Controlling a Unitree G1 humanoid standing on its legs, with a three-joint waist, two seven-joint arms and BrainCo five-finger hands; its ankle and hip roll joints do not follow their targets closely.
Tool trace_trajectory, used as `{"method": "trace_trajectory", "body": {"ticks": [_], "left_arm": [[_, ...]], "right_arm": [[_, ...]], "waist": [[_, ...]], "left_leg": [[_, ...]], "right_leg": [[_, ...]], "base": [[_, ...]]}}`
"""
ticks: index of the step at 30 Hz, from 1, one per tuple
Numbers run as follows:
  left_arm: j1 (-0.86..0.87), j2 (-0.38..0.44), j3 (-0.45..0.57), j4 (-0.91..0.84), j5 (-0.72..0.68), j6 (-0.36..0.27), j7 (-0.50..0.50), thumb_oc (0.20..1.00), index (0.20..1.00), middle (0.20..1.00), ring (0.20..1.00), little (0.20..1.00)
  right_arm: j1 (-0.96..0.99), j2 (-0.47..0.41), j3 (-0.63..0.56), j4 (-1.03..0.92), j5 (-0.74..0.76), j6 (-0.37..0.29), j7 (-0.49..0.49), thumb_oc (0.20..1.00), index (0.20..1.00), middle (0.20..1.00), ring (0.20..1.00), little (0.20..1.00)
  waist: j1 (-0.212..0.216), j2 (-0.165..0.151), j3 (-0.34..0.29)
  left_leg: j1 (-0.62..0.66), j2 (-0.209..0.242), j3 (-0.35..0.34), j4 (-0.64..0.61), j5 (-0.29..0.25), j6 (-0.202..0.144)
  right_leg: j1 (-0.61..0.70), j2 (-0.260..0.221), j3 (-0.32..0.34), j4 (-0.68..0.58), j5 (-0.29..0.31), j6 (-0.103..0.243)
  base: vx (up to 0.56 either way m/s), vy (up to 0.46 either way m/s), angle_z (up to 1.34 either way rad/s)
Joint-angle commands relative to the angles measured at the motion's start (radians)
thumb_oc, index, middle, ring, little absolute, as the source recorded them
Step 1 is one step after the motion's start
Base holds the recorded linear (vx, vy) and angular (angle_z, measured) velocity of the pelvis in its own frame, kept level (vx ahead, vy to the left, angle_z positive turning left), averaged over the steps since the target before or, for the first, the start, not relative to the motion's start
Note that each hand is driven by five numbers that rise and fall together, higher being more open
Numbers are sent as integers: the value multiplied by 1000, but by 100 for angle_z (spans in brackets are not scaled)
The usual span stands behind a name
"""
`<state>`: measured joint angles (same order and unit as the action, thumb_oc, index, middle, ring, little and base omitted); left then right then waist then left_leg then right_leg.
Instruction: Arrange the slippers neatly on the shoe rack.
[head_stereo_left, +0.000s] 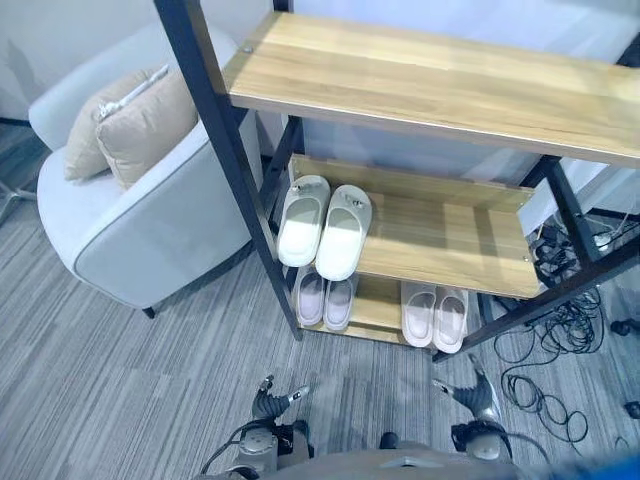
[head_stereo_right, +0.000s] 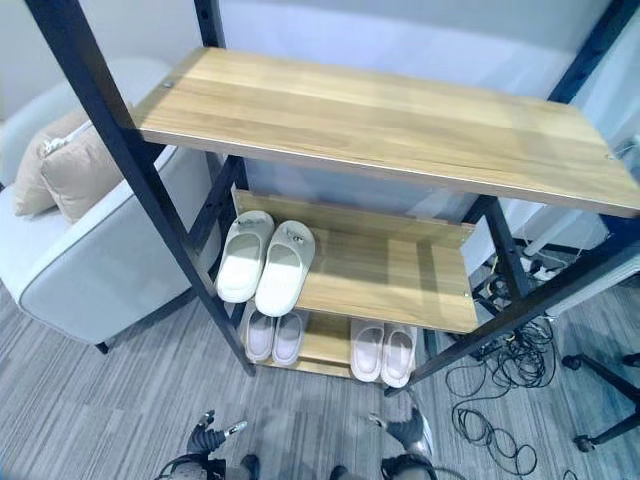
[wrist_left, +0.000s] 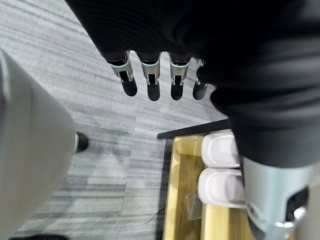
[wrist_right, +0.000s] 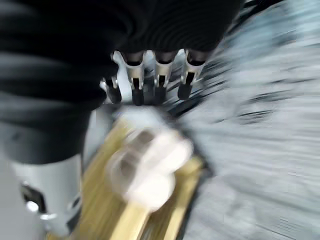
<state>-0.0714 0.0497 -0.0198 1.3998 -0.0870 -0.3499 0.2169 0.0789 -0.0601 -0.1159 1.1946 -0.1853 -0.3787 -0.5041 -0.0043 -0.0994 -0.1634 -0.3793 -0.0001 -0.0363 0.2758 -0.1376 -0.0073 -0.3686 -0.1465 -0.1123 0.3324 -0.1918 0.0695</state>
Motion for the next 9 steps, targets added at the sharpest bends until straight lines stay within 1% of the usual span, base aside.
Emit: {"method": "trace_trajectory", "body": {"ticks": [1,3,4,5,6,7,9], "left_arm": [[65,-8,-9,40,43,36,-17,1000,1000,1000,1000,1000],[81,-11,-3,55,46,47,-16,1000,1000,1000,1000,1000],[88,-10,8,64,48,64,-24,1000,1000,1000,1000,1000],[90,-4,16,75,52,76,-20,1000,1000,1000,1000,1000],[90,-4,16,75,52,76,-20,1000,1000,1000,1000,1000],[93,-1,20,90,63,92,-17,1000,1000,1000,1000,1000],[98,1,19,108,73,118,-15,1000,1000,1000,1000,1000]], "right_arm": [[-2,-25,13,-38,103,16,-9,1000,1000,1000,1000,1000],[1,-37,7,0,98,16,-19,1000,1000,1000,1000,1000],[6,-44,10,27,99,25,-12,1000,1000,1000,1000,1000],[2,-46,10,45,98,27,-11,1000,1000,1000,1000,1000],[2,-46,10,46,98,27,-11,1000,1000,1000,1000,1000],[-5,-47,2,81,111,40,7,1000,1000,1000,1000,1000],[-19,-44,-6,118,131,61,48,1000,1000,1000,1000,1000]], "waist": [[15,15,-12],[18,21,-22],[22,27,-34],[23,31,-41],[23,31,-38],[23,37,-49],[23,46,-67]], "left_leg": [[59,1,-31,-16,-20,11],[138,10,-28,-109,13,5],[186,18,-23,-172,41,2],[209,22,-24,-205,59,0],[214,22,-24,-208,60,-1],[247,33,-24,-260,88,-4],[285,48,-23,-326,128,-14]], "right_leg": [[30,18,43,-65,154,-24],[95,21,50,-143,176,-20],[143,22,51,-202,190,-16],[168,22,52,-232,198,-13],[172,22,51,-233,198,-13],[210,18,49,-279,209,-9],[255,18,46,-341,227,0]], "base": [[120,-12,-10],[107,-24,-25],[98,-39,-23],[72,-26,-12],[58,-38,-9],[50,-40,-7],[79,-62,-1]]}}
